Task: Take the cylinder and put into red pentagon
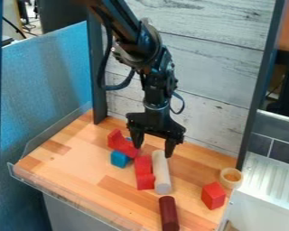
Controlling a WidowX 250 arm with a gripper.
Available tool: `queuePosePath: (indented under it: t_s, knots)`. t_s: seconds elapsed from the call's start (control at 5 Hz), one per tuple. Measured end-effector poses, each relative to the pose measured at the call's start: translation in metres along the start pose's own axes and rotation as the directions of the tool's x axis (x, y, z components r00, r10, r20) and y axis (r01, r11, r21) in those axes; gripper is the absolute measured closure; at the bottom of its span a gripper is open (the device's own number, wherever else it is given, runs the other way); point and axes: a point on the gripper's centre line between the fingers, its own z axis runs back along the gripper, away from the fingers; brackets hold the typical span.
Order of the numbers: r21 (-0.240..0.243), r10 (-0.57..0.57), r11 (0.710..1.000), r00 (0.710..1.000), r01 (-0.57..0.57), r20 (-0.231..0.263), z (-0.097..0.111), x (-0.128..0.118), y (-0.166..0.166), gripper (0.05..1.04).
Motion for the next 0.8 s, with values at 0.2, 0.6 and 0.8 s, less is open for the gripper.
queuePosePath:
  t_s: [0.2,0.6,0.8]
  knots:
    - [0.011,0.047,0.999,0.999,-0.046,-0.015,-0.016,-0.007,-0.004,0.083]
    - [0.019,0.106,0.994,0.994,-0.105,-0.008,-0.03,-0.014,-0.014,0.083]
    - [0.023,0.113,0.993,0.994,-0.113,0.0,-0.034,-0.015,-0.019,0.083]
